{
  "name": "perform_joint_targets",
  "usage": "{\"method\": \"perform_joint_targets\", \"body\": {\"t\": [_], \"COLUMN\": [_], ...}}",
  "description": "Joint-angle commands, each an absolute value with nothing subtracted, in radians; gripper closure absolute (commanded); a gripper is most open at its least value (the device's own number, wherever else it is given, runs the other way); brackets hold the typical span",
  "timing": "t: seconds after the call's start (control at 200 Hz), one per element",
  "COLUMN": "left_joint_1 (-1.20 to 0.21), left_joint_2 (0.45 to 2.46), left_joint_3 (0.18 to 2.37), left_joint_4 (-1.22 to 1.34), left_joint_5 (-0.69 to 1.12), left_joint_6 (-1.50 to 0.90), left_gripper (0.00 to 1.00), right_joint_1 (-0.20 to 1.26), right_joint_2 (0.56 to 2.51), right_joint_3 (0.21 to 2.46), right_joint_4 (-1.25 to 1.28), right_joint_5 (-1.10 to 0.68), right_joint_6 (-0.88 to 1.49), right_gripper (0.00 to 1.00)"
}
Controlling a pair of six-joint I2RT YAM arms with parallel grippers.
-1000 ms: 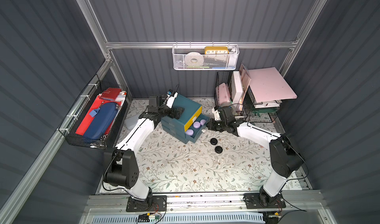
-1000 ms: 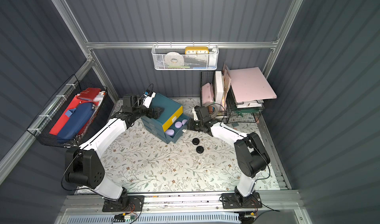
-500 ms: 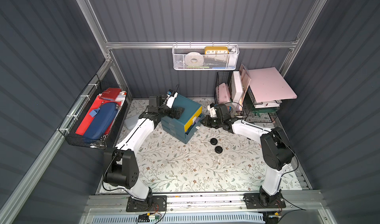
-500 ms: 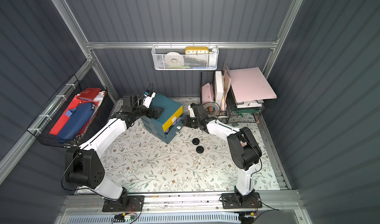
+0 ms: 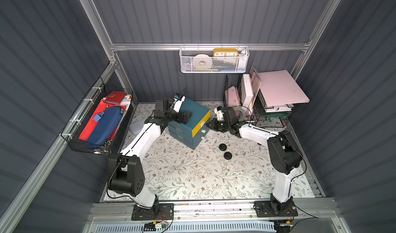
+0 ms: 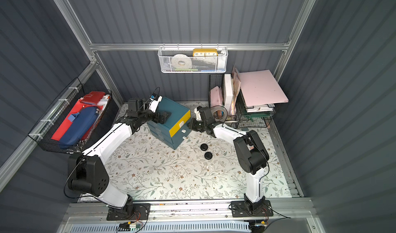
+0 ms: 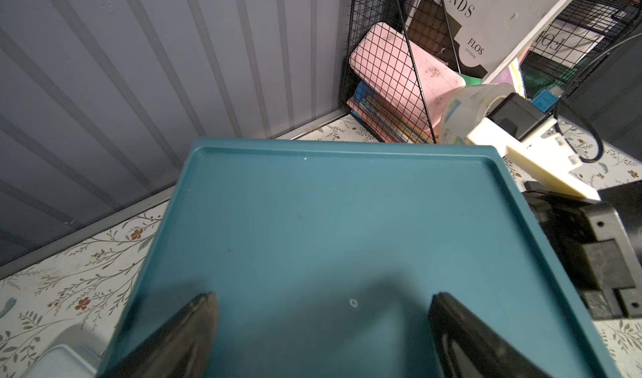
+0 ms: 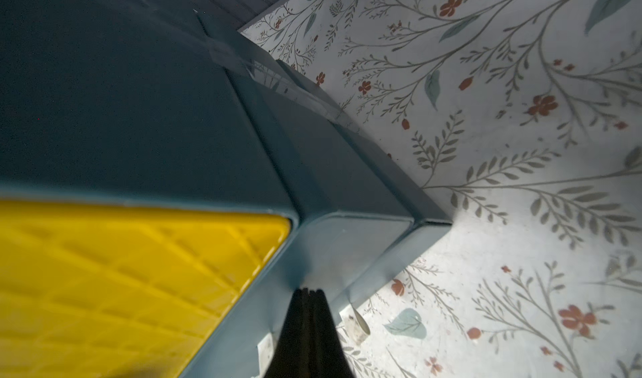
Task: Put the bluetooth earphones in the drawer according to color
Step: Close the drawer in the storage box, then open the drawer in the storage box.
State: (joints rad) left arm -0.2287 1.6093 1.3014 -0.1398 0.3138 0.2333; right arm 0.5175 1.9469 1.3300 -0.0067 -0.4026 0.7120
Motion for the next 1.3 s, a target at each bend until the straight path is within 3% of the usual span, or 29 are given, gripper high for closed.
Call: {"method": "perform_joint_targets", "body": {"t": [0.0,0.125,0.32,0.6,1.296], "left_joint_1": [-0.238,-0.239,-0.242,-0.245,-0.252], "left_joint_2": [1.637,1.635,1.634,1.629,1.618], "left_joint_3": [1.262,1.262,1.263,1.262,1.262], "left_joint_4": [-0.328,-0.327,-0.33,-0.33,-0.331], "left_joint_5": [0.319,0.316,0.313,0.308,0.304], "left_joint_6": [0.195,0.195,0.195,0.196,0.198], "left_gripper": [0.01,0.01,0.01,0.01,0.01], "right_joint_1": [0.523,0.521,0.522,0.532,0.565], "right_joint_2": [1.91,1.875,1.873,1.886,2.025], "right_joint_3": [1.298,1.249,1.195,1.164,1.168], "right_joint_4": [0.046,0.04,0.052,0.049,0.178], "right_joint_5": [-0.392,-0.382,-0.411,-0.411,-0.43], "right_joint_6": [0.732,0.753,0.829,0.894,1.064], "right_gripper": [1.0,1.0,0.92,0.63,0.63]}}
